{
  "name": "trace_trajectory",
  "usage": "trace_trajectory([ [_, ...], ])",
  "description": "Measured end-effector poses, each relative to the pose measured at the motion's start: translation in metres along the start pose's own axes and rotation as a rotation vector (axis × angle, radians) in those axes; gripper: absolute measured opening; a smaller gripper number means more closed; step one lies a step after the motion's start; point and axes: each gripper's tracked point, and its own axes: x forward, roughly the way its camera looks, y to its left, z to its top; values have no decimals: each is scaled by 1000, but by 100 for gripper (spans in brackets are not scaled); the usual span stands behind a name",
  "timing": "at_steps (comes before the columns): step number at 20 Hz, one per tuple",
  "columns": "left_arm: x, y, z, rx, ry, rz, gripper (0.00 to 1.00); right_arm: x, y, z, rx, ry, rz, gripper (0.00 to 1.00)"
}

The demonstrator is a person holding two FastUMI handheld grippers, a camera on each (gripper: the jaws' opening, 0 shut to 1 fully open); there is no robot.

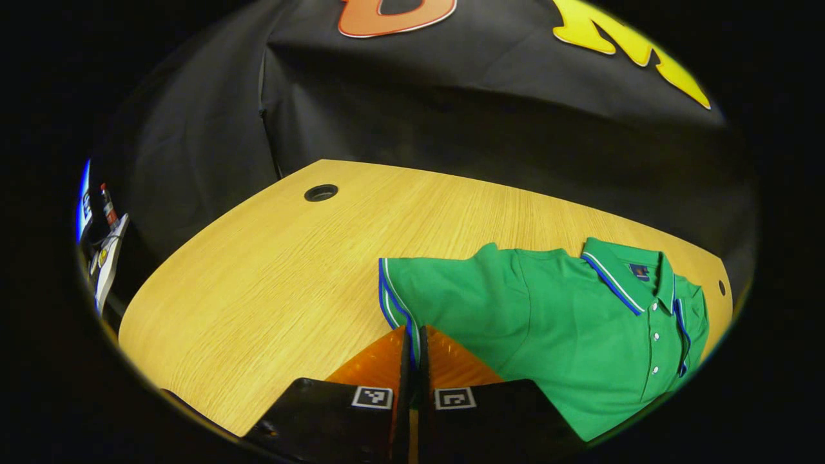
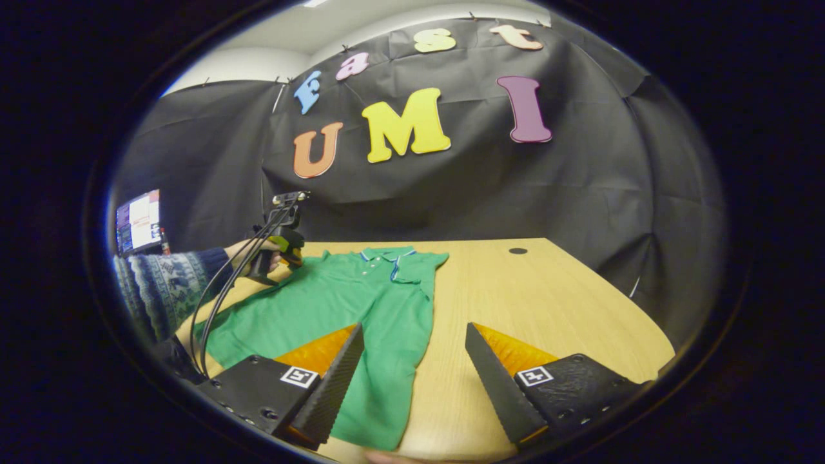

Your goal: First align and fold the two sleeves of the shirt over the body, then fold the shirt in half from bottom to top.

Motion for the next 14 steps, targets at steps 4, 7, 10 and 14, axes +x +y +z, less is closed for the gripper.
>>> trace_trajectory([
  [4, -15, -20, 19, 17, -35, -35, 7, 0, 3, 0, -13, 1, 5, 96],
  [7, -29, -39, 35, 64, -70, -52, 7, 2, 4, -2, -9, 7, 5, 96],
  [10, -39, -56, 43, 104, -84, -43, 6, 0, 5, -1, -11, 7, 2, 96],
  [14, -46, -104, 34, 98, -55, -149, 7, 1, 4, -2, -15, 5, -3, 96],
])
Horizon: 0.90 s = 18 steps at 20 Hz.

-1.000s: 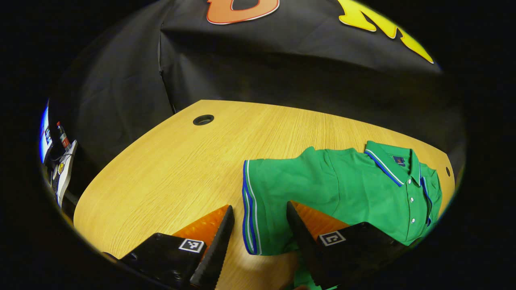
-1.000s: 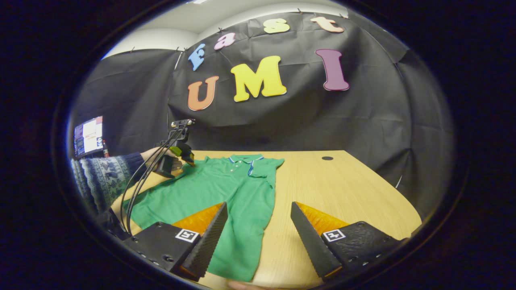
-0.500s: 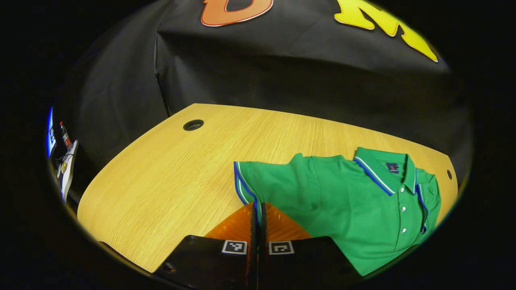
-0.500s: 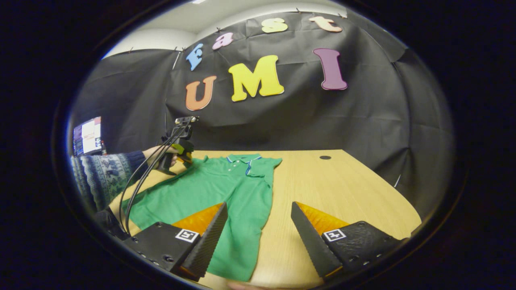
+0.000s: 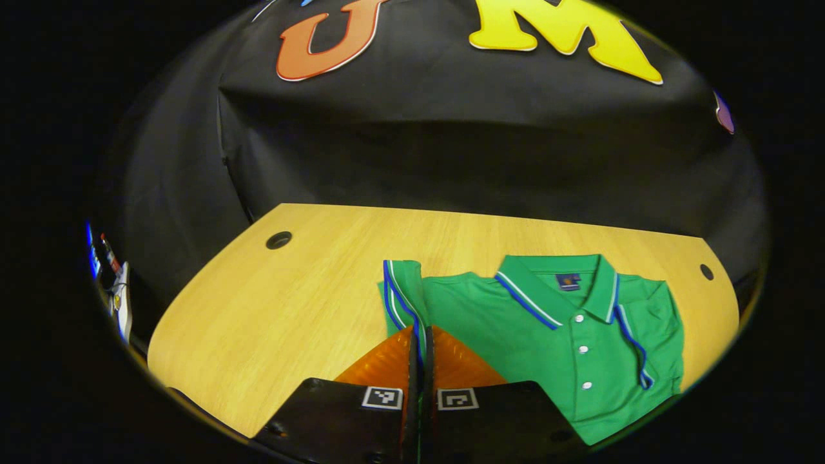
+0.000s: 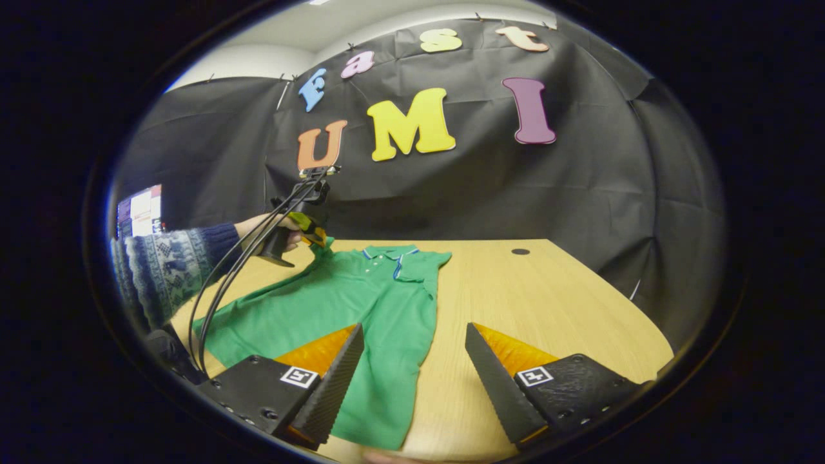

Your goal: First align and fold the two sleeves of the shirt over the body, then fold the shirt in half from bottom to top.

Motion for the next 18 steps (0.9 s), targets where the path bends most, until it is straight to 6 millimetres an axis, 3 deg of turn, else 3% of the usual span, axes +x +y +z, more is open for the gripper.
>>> trace_trajectory([
  [2, -1, -14, -6, 10, 27, -30, 16, 1, -4, -1, 5, 4, -11, 96],
  [3, 0, -16, -7, 21, 30, -24, 44, 1, -5, -1, 8, 5, -14, 92],
  [5, -5, -13, -8, 31, 32, 15, 100, 0, -9, -3, 13, 10, -20, 96],
  [7, -12, -17, -7, 12, 28, 9, 100, 0, -12, -4, 14, 14, -33, 96],
  [8, -18, -17, -5, 3, 23, 3, 100, -1, -14, -4, 15, 15, -44, 92],
  [12, -52, -16, 6, 3, -41, -12, 100, -5, -13, 0, 6, 8, -56, 96],
  [17, -126, -8, 14, 39, -160, -38, 100, -18, -4, 0, -28, -3, -60, 96],
  [18, -143, -4, 14, 46, -181, -39, 100, -20, -2, -1, -38, -4, -64, 92],
])
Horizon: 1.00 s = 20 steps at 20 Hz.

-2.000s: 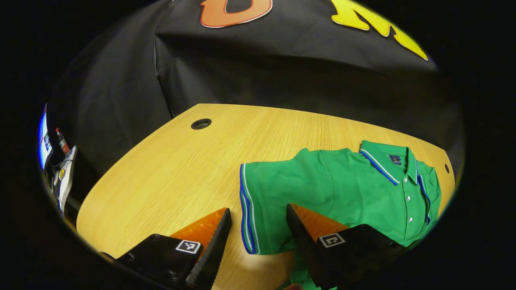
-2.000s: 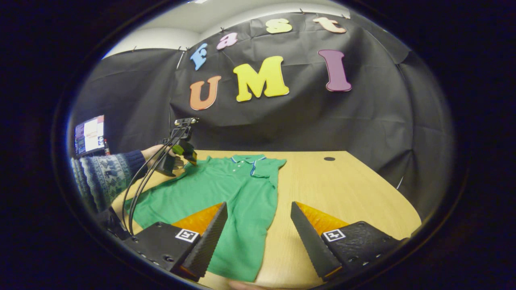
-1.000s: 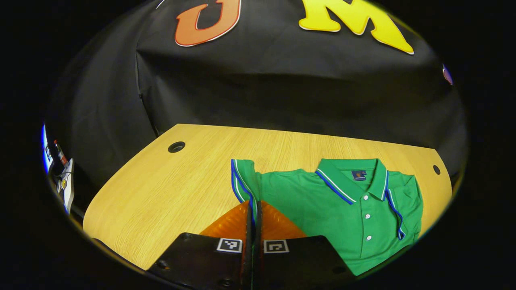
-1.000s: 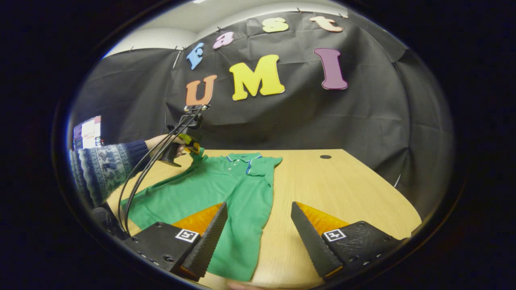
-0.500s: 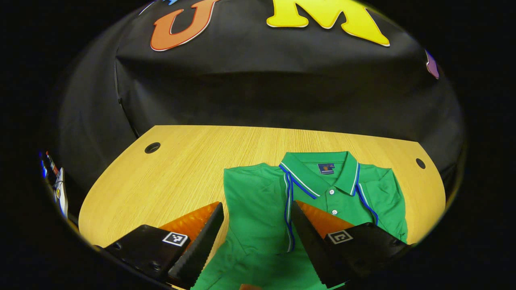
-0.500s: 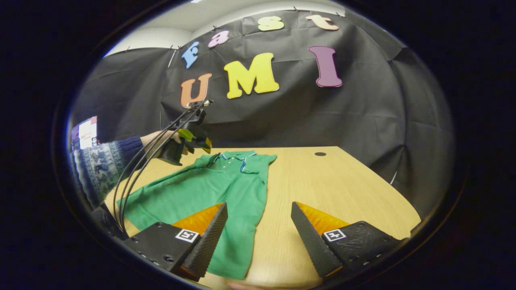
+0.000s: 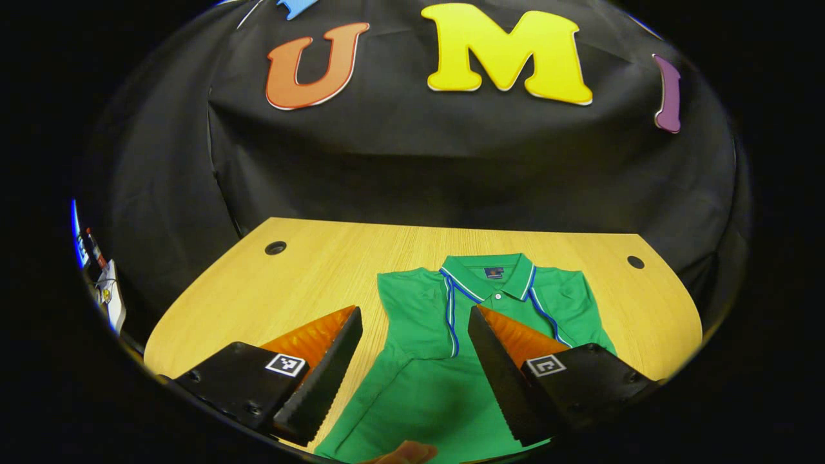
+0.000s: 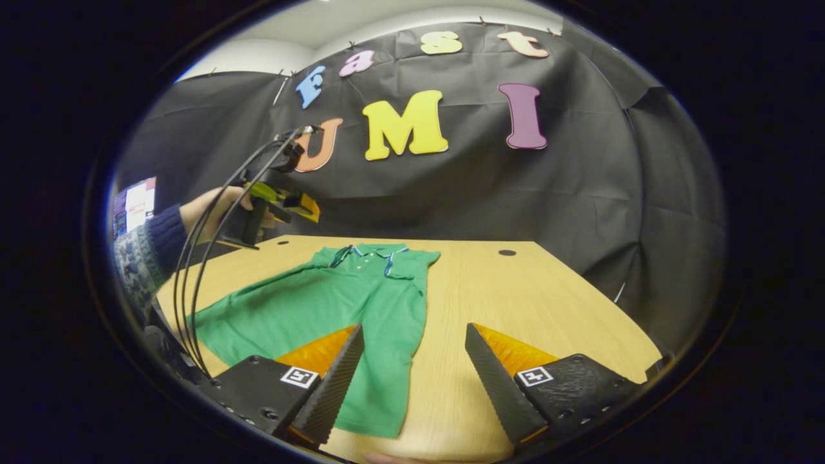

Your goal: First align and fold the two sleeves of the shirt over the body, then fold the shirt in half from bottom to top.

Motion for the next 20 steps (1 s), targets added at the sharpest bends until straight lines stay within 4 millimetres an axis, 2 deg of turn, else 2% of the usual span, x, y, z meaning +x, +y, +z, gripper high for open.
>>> trace_trajectory([
  [1, -18, 4, 1, 4, -23, 1, 100, -2, 2, -4, -10, 2, -3, 96],
  [6, -103, 30, -1, -6, -176, 18, 100, -16, 9, -12, -47, 10, -19, 96],
  [8, -132, 46, -18, 19, -226, 47, 100, -23, 11, -14, -53, -1, -34, 96],
  [10, -152, 53, -46, 41, -239, 61, 100, -28, 10, -16, -56, -12, -52, 96],
  [13, -174, 60, -87, 24, -253, 77, 100, -35, 12, -22, -42, -13, -72, 96],
  [15, -187, 57, -108, -8, -279, 49, 100, -40, 16, -22, -55, -25, -79, 96],
  [17, -193, 59, -135, -38, -254, 22, 100, -42, 24, -24, -72, -29, -74, 96],
  [20, -196, 70, -154, -49, -264, 16, 100, -44, 30, -27, -91, -38, -82, 95],
])
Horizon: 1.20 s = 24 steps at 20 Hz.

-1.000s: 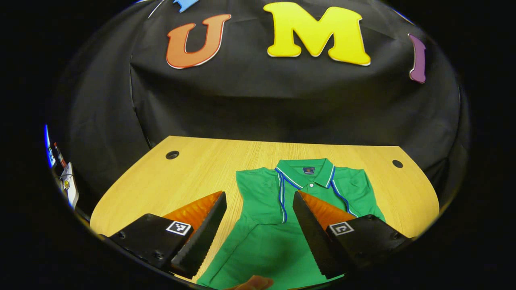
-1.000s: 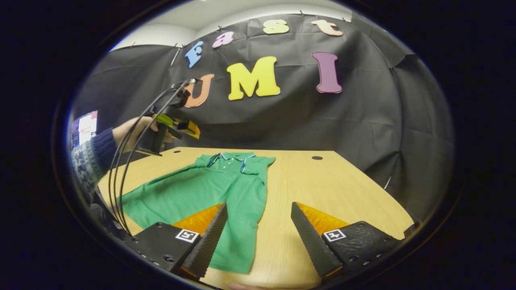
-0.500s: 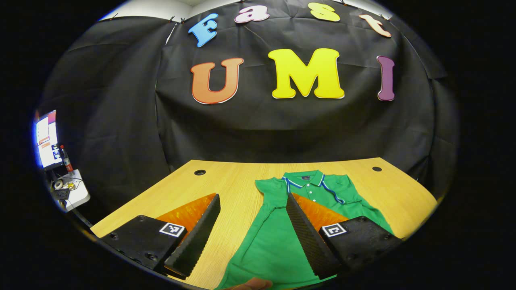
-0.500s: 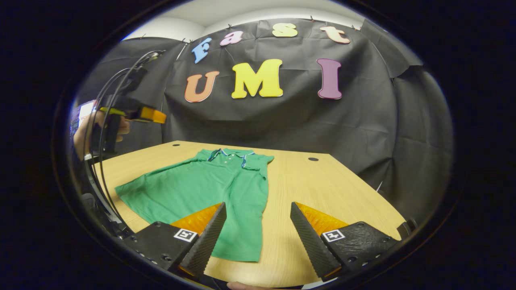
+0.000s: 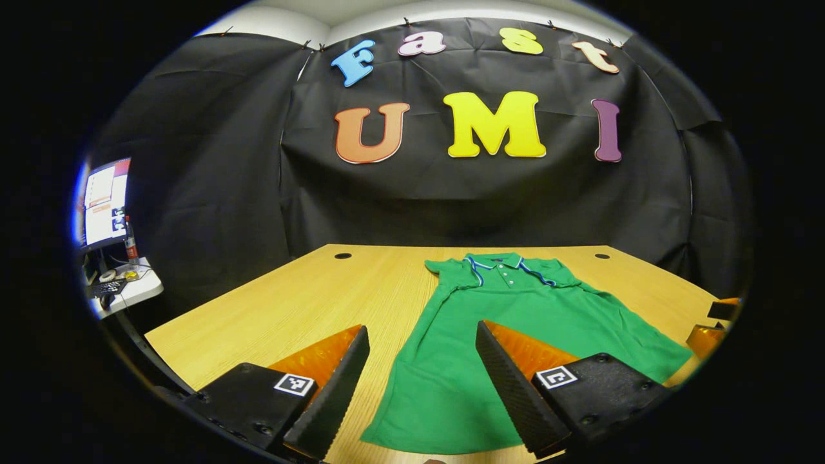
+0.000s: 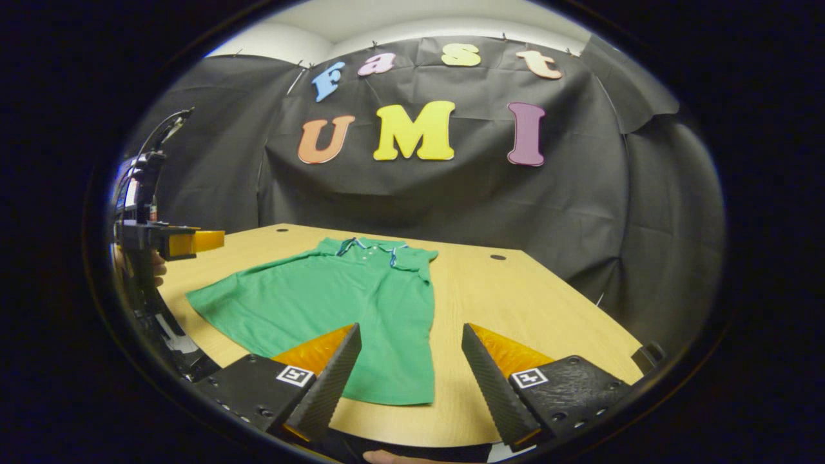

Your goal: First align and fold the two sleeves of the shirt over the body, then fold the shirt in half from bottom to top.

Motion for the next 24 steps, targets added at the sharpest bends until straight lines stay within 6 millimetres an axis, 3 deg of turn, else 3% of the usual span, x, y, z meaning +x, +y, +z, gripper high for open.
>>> trace_trajectory([
  [2, -2, 1, -10, -31, -6, -12, 100, 2, -3, -5, -15, 13, -30, 96],
  [4, -2, -10, -29, -82, 16, -52, 100, 5, 5, -13, 3, 43, -18, 95],
  [6, 2, -13, -48, -75, 74, -68, 100, 11, 2, -20, 14, 60, -43, 95],
  [13, 5, 2, -58, -40, 98, -61, 100, 30, 4, -56, 55, 164, -38, 95],
  [16, 10, 9, -71, -70, 140, -65, 100, 34, 4, -58, 113, 195, -3, 95],
  [20, 12, -1, -80, -94, 184, -84, 100, 35, 5, -57, 121, 193, -7, 96],
  [22, 15, 9, -85, -44, 203, -31, 93, 36, 12, -57, 127, 198, 13, 90],
  [23, 16, 9, -84, -23, 205, -20, 76, 38, 13, -58, 134, 202, 18, 84],
  [24, 16, 11, -84, 1, 213, -12, 72, 40, 15, -57, 141, 206, 20, 74],
])
